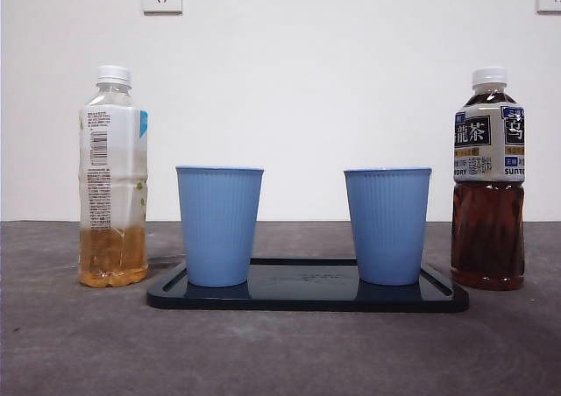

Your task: Pour the drink into the cup

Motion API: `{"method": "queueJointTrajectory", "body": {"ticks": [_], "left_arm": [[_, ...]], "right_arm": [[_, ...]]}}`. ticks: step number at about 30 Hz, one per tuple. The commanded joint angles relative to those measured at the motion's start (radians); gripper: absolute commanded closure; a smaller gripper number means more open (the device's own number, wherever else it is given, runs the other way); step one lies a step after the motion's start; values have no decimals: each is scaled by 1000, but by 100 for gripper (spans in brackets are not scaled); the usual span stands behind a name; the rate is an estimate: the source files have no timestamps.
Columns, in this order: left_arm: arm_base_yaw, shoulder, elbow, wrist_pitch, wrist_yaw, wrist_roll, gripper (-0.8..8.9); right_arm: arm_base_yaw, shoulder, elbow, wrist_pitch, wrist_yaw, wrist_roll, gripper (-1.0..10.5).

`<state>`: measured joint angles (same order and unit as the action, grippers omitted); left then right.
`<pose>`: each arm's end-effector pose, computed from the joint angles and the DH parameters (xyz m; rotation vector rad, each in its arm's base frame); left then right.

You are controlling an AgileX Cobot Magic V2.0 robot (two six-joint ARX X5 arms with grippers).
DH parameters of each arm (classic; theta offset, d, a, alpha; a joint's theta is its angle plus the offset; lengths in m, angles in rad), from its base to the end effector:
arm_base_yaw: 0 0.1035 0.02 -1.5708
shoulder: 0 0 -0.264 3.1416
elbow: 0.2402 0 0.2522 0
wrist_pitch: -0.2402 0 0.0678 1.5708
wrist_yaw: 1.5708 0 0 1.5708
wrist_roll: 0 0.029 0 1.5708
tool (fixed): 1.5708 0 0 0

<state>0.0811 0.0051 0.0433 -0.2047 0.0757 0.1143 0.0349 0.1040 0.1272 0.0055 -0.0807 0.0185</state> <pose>0.0937 0.0054 0.1581 0.1010 0.1661 -0.0041 0.0975 0.0057 0.1993 0.0178 -0.0276 0.1159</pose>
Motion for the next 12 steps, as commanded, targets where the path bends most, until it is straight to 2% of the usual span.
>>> {"method": "queueJointTrajectory", "body": {"ticks": [1, 12], "left_arm": [[4, -2, -19, -7, -2, 5, 806], [4, -2, -19, -7, -2, 5, 806]], "right_arm": [[-13, -32, -32, 14, 11, -11, 938], [-49, -100, -118, -16, 38, -12, 938]]}}
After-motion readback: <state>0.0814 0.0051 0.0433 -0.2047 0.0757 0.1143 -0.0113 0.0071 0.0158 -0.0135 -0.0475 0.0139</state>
